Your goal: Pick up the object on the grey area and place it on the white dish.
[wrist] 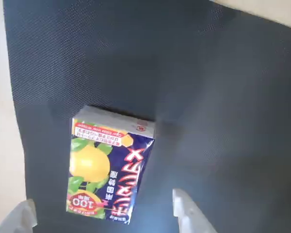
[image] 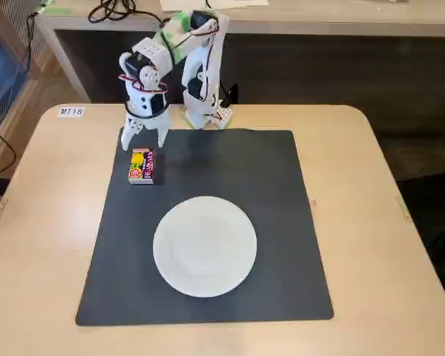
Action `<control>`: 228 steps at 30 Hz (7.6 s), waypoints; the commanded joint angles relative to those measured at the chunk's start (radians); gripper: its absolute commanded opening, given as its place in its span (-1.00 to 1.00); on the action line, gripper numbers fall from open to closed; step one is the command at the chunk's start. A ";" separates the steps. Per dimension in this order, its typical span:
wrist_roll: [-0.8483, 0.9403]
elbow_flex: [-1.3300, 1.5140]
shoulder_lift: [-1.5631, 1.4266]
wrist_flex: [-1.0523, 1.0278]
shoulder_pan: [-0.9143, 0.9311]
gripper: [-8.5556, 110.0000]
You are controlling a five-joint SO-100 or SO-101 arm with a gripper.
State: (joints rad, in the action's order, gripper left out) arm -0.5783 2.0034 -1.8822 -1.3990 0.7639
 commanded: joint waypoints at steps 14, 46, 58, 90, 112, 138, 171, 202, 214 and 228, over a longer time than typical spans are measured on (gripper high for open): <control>-0.055 -0.046 0.156 0.118 0.000 -0.22; 0.064 -0.457 0.302 0.224 -0.244 -0.53; 0.371 -0.867 0.606 0.233 -0.624 -0.53; 0.592 -2.031 1.420 -0.299 -0.752 -0.23; 0.618 -0.905 0.041 -0.265 -0.712 -0.86; 0.681 0.997 -1.127 0.710 -0.712 -0.86; 0.756 1.213 -1.470 0.684 -0.643 -0.86; 0.566 1.213 -1.462 0.724 -0.604 -0.77; 0.604 1.213 -1.468 0.719 -0.611 -0.86; 0.742 1.213 -1.468 0.678 -0.635 -0.86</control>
State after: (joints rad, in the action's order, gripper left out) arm 0.1565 3.0833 -3.3257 -0.7194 0.1273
